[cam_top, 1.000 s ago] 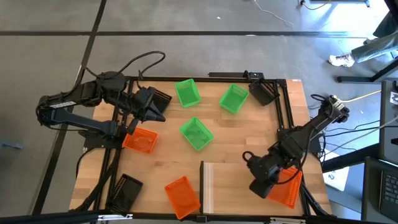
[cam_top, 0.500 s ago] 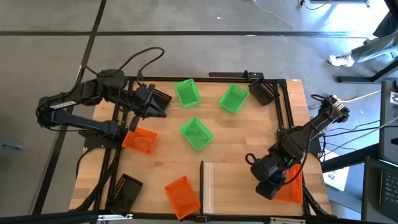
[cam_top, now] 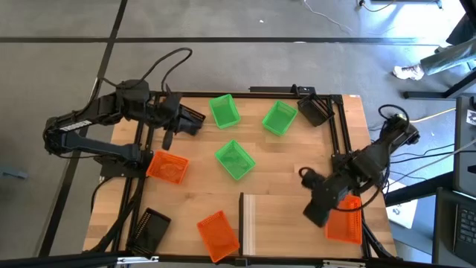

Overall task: Stack baskets on shelf by color
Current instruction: Put the top right green bin on the shelf

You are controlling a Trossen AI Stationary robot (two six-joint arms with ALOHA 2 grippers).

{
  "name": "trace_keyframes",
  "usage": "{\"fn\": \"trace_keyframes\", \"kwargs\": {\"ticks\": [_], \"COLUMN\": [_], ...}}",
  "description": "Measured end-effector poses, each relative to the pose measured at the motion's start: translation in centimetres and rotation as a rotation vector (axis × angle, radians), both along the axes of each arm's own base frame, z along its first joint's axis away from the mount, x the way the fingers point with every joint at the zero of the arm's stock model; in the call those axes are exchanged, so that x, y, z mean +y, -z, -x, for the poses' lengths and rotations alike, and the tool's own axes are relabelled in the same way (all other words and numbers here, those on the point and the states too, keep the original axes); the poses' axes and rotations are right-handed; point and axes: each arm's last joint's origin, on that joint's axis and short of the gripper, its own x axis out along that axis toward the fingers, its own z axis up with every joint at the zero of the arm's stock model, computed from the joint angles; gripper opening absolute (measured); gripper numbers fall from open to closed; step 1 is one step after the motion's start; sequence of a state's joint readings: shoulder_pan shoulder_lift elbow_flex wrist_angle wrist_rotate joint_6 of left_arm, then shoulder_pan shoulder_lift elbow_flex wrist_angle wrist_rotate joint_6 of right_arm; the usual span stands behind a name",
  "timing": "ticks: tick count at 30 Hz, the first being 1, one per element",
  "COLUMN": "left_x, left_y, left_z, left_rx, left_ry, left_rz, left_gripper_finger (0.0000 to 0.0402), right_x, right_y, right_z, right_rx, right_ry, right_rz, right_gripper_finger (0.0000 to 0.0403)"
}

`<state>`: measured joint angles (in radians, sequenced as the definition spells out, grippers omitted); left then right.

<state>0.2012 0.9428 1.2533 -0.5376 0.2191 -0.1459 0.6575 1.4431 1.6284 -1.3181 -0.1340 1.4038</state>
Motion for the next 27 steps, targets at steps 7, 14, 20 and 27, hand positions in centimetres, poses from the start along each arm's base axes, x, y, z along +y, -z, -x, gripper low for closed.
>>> {"fn": "trace_keyframes", "kwargs": {"ticks": [7, 14, 20, 27], "left_x": [0.2, 0.3, 0.6, 0.8], "left_y": [-0.4, -1.0, -1.1, -1.0], "left_z": [-0.1, -0.2, -0.1, -0.1], "left_rx": [-0.036, -0.099, -0.106, -0.092], "left_ry": [-0.071, -0.076, -0.182, -0.275], "left_rz": [-0.020, -0.033, -0.053, -0.065], "left_gripper_finger": [0.0000, 0.0000, 0.0000, 0.0000], "right_x": [-3.0, -5.4, -7.9, -10.9], "right_y": [-1.5, -1.9, -2.2, -2.2], "right_z": [1.0, 0.0, -0.9, -1.8], "right_rx": [-0.027, -0.155, -0.192, -0.147], "right_ry": [0.139, 0.153, 0.265, 0.341], "right_rz": [0.317, 0.526, 0.656, 0.690], "right_gripper_finger": [0.0000, 0.0000, 0.0000, 0.0000]}}
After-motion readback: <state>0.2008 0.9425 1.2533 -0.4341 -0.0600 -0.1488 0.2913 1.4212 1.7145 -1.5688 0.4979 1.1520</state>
